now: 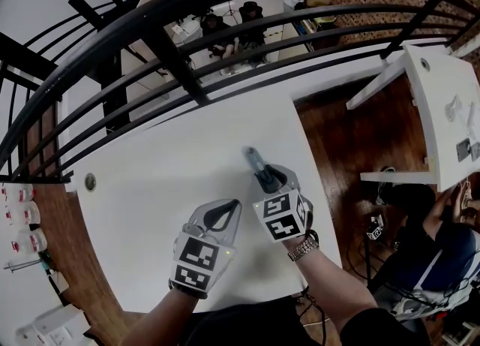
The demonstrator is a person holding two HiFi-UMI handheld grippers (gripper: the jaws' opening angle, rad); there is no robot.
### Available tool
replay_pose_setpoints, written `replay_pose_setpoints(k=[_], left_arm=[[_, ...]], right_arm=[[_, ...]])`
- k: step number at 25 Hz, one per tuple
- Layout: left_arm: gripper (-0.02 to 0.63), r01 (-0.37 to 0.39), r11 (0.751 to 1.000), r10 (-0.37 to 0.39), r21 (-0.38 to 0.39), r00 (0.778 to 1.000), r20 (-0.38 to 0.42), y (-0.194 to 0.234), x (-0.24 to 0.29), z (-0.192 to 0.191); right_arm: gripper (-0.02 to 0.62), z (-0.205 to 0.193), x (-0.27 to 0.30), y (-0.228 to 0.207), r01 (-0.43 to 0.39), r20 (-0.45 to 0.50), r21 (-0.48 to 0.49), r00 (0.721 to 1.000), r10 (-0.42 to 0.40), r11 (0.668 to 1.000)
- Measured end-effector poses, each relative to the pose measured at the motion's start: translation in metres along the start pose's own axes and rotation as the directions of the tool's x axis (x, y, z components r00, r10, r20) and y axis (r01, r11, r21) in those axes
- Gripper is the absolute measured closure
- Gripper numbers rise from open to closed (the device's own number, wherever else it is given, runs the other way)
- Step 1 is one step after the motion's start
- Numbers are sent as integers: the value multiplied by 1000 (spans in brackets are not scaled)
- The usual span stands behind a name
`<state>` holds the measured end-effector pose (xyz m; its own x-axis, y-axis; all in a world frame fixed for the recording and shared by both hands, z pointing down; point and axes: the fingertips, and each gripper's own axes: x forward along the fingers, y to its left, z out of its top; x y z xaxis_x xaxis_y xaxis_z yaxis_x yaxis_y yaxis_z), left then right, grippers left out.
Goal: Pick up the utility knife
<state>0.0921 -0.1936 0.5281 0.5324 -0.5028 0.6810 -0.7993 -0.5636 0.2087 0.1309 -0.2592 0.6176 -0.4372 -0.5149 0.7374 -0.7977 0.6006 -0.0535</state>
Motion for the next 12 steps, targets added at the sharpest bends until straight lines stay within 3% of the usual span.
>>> replay_pose_setpoints(k=[12], left_arm=[[589,3,1000,-3,3,999,44,-12,-34,-3]], right_arm=[[465,19,-45,26,7,81,-13,997,-6,1000]])
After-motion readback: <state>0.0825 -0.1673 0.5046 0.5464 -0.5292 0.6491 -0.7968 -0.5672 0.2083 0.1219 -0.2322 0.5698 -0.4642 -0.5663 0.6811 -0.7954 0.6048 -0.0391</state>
